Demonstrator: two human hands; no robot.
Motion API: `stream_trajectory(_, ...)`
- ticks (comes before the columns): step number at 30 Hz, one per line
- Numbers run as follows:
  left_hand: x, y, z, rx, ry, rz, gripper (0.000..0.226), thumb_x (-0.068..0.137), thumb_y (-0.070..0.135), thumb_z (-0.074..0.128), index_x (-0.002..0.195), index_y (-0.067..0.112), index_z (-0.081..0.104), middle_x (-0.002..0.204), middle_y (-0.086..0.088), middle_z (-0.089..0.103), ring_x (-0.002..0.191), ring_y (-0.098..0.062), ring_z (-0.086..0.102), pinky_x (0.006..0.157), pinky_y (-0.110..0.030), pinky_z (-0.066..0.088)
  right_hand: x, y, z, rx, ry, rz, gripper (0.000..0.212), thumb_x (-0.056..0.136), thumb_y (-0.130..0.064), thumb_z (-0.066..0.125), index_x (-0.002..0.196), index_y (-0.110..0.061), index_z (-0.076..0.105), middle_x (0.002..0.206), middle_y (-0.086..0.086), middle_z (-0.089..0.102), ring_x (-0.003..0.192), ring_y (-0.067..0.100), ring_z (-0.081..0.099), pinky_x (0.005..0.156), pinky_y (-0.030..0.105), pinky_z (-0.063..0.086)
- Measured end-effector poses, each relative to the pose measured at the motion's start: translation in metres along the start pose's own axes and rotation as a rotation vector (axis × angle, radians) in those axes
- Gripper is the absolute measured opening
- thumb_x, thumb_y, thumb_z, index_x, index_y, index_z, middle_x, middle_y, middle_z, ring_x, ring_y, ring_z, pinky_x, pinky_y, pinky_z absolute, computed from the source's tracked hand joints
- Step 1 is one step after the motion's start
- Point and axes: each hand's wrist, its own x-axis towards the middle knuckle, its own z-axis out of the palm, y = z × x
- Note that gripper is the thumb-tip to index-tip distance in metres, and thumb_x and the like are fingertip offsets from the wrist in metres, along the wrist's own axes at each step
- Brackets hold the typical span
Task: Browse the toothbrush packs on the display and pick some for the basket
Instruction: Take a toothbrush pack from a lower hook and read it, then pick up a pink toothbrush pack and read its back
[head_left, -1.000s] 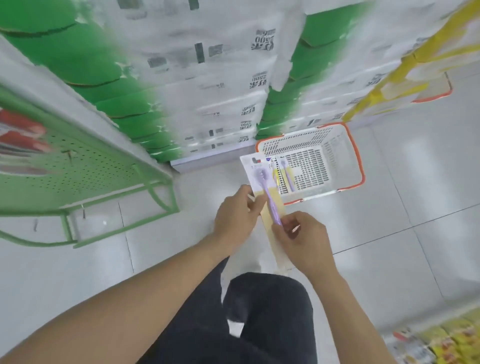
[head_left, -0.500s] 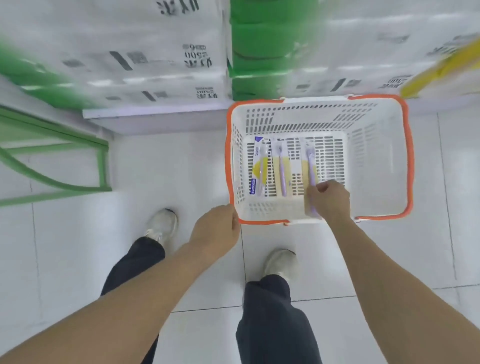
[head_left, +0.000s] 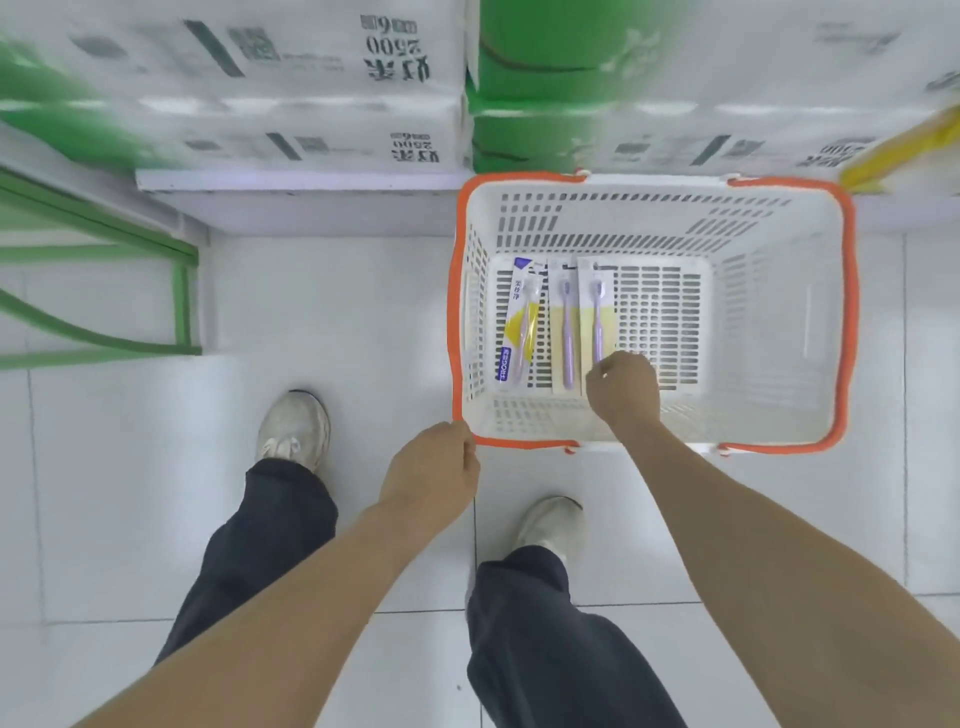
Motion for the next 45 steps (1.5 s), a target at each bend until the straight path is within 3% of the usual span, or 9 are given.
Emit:
stream_trajectory(3,-0.047,0.012,-0.021,0.001,-0.049,-0.014,0.019,0.103,0.023,0.042,0.105,0.017,0.059,0.101,0.001,0.066,0.087,-0.016,0.06,0.074,-0.028,0.048,-0.07,-0.016,-0.031,0.089,-0.026,-0.066,0.022,0.096,-0.014,0.051,0.092,-0.003,0.069,0.087,0.012,0.069,0.075,0.024,0.059,0.059,0.026,0.042)
stream_trajectory(7,-0.133,0.026,-0.065,-0.049,-0.074,-0.016,0.02,0.102,0.023,0.043,0.11,0.018,0.059,0.105,0.002,0.067,0.092,-0.019,0.063,0.083,-0.033,0.054,-0.187,-0.043,-0.08,0.187,-0.121,-0.115,0.015,0.095,-0.014,0.053,0.09,-0.008,0.066,0.084,0.003,0.066,0.077,0.02,0.059,0.066,0.028,0.046)
stream_trajectory(11,-0.23,0.024,-0.115,-0.184,-0.013,-0.032,0.018,0.1,0.022,0.043,0.105,0.018,0.06,0.095,0.003,0.066,0.086,-0.02,0.062,0.079,-0.036,0.055,-0.302,-0.077,-0.121,0.16,-0.189,-0.211,0.023,0.093,-0.016,0.055,0.075,-0.003,0.058,0.07,0.008,0.06,0.064,0.017,0.052,0.064,0.027,0.044)
stream_trajectory(14,-0.302,0.007,-0.151,-0.302,0.081,-0.035,0.017,0.1,0.022,0.044,0.101,0.018,0.061,0.086,0.005,0.063,0.077,-0.018,0.059,0.07,-0.031,0.051,-0.387,-0.104,-0.142,0.176,-0.273,-0.238,0.017,0.093,-0.023,0.056,0.088,-0.011,0.067,0.083,0.002,0.07,0.074,0.016,0.062,0.066,0.023,0.049)
stream_trajectory(18,-0.397,-0.037,-0.187,-0.41,0.163,-0.058,0.016,0.1,0.023,0.047,0.099,0.018,0.062,0.087,0.005,0.067,0.074,-0.017,0.061,0.068,-0.031,0.054,-0.487,-0.132,-0.15,0.318,-0.286,-0.225,0.013,0.085,-0.034,0.059,0.09,-0.028,0.069,0.089,-0.008,0.075,0.078,0.014,0.073,0.081,0.043,0.058)
stream_trajectory(27,-0.549,-0.208,-0.227,-0.632,0.326,-0.099,0.011,0.098,0.019,0.057,0.093,0.022,0.066,0.085,0.011,0.066,0.078,-0.014,0.065,0.071,-0.023,0.053,-0.703,-0.223,-0.088,0.577,-0.254,-0.316,0.01,0.093,-0.01,0.063,0.093,-0.016,0.07,0.085,0.004,0.074,0.075,0.018,0.072,0.071,0.036,0.058)
stream_trajectory(38,-0.607,-0.346,-0.339,-0.903,0.486,-0.147,0.013,0.099,0.02,0.056,0.095,0.021,0.068,0.091,0.002,0.072,0.069,-0.013,0.071,0.069,-0.023,0.053,-0.793,-0.392,-0.002,0.517,-0.419,-0.495,0.009,0.091,-0.01,0.066,0.092,-0.017,0.072,0.084,0.0,0.074,0.073,0.014,0.072,0.071,0.037,0.058)
stream_trajectory(42,-0.598,-0.382,-0.403,-0.992,0.552,-0.123,0.011,0.098,0.017,0.058,0.096,0.021,0.069,0.09,0.001,0.073,0.066,-0.013,0.072,0.077,-0.034,0.06,-0.795,-0.465,0.019,0.543,-0.418,-0.54,0.008,0.091,-0.01,0.067,0.093,-0.016,0.072,0.082,0.002,0.075,0.078,0.021,0.073,0.075,0.036,0.058)
stream_trajectory(45,-0.589,-0.409,-0.451,-1.019,0.566,-0.115,0.011,0.098,0.015,0.058,0.096,0.018,0.069,0.087,-0.003,0.074,0.062,-0.016,0.07,0.068,-0.034,0.06,-0.798,-0.527,0.034,0.589,-0.431,-0.573,0.007,0.092,-0.009,0.067,0.095,-0.013,0.071,0.082,0.003,0.074,0.076,0.019,0.073,0.073,0.035,0.058)
